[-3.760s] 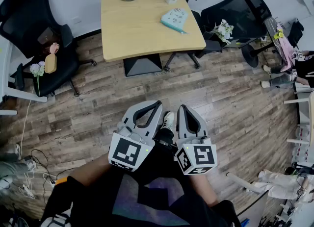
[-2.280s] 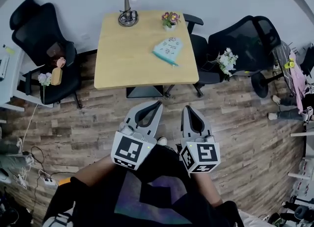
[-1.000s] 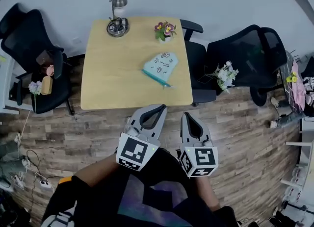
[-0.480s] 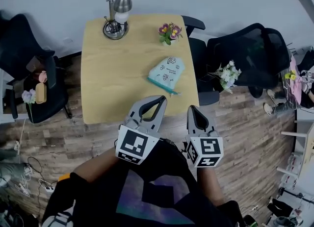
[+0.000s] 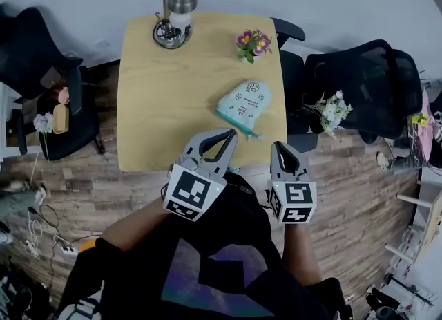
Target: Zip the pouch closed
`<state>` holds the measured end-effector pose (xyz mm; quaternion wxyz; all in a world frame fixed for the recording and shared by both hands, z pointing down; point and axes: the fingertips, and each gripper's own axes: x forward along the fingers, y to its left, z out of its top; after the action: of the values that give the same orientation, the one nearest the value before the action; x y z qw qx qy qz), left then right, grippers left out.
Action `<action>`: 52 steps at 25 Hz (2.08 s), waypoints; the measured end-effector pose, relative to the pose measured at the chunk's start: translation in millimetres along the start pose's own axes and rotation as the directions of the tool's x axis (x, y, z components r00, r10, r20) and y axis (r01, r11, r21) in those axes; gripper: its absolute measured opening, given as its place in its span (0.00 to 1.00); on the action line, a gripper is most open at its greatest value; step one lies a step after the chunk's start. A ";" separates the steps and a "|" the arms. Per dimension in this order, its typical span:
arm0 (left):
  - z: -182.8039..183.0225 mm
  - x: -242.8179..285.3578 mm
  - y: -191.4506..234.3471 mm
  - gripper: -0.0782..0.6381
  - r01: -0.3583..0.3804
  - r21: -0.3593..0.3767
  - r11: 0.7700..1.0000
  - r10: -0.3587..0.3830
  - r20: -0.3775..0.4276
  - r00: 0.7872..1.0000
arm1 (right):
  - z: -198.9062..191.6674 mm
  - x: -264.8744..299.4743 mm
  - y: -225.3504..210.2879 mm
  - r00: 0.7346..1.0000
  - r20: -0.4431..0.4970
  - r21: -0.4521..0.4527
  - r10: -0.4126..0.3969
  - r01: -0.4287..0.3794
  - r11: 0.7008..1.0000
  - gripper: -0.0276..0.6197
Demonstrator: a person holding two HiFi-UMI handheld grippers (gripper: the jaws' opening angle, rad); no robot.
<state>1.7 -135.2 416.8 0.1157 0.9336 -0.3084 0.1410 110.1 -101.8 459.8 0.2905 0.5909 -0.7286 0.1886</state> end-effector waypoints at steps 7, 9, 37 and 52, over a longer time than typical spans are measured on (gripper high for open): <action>-15.4 34.7 3.8 0.13 -0.060 -0.016 0.998 0.059 -0.058 0.997 | -22.2 35.4 -18.5 0.990 -0.091 -0.114 0.108 -0.118 0.986 0.14; -25.4 44.9 4.7 0.13 -0.072 -0.014 0.997 0.070 -0.085 0.994 | -30.8 45.6 -17.1 0.982 -0.124 -0.147 0.145 -0.163 0.976 0.17; -110.9 75.6 -5.8 0.19 -0.118 -0.012 0.993 0.109 -0.300 0.948 | -124.9 122.2 -1.2 0.869 -0.405 -0.371 0.284 -0.440 0.818 0.22; -95.7 78.0 -13.1 0.19 -0.055 0.029 0.998 0.060 -0.268 0.962 | -82.6 97.1 -1.2 0.866 -0.353 -0.218 0.354 -0.445 0.869 0.09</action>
<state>51.3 -138.3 530.6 0.1424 0.8977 -0.3153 0.2727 114.9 -124.1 585.3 0.4364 0.3399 -0.8026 0.2234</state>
